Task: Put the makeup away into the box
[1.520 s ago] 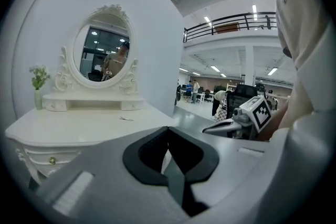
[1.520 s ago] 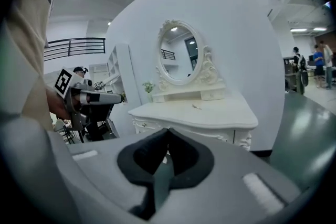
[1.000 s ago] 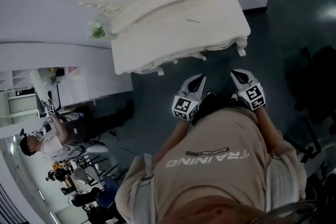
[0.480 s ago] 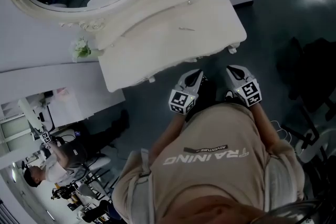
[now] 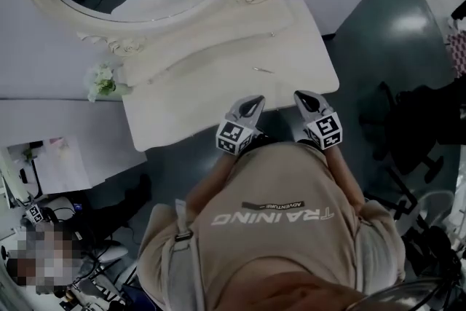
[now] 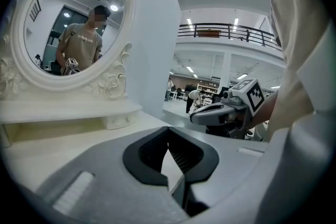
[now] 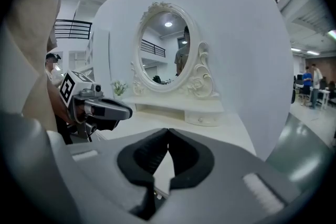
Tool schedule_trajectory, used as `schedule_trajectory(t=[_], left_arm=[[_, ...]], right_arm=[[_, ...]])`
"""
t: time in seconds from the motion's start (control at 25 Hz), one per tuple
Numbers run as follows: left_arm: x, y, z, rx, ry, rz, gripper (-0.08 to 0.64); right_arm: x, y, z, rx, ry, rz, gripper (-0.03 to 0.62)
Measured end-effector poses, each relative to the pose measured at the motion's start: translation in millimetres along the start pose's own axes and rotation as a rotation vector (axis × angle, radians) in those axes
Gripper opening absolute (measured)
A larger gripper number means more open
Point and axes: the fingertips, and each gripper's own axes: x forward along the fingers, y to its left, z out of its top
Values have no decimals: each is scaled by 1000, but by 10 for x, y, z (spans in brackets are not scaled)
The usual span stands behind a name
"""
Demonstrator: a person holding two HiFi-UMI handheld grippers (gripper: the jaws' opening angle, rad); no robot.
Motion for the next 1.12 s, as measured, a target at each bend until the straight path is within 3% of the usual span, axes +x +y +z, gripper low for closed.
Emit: schedule_trajectory(t=[0.2, 0.36, 0.48, 0.6, 0.76, 0.92, 1.12], left_arm=[[15, 541, -62, 9, 13, 16, 6], [-67, 744, -261, -82, 47, 64, 6], [-5, 856, -294, -123, 67, 105, 6], [151, 968, -135, -110, 68, 144, 6], [245, 1170, 20, -147, 83, 245, 6], [478, 1476, -68, -212, 118, 318, 6], [696, 1600, -208, -272, 187, 347, 6]], right_arm=[[440, -242, 48, 116, -25, -44, 3], [595, -570, -15, 269, 0, -154, 3], [725, -830, 2, 239, 31, -176, 3], [954, -1087, 74, 191, 60, -140, 3], [1354, -1212, 6, 173, 128, -27, 3], [1966, -1439, -145, 155, 204, 48, 3], [2355, -1608, -191, 153, 237, 76, 3]])
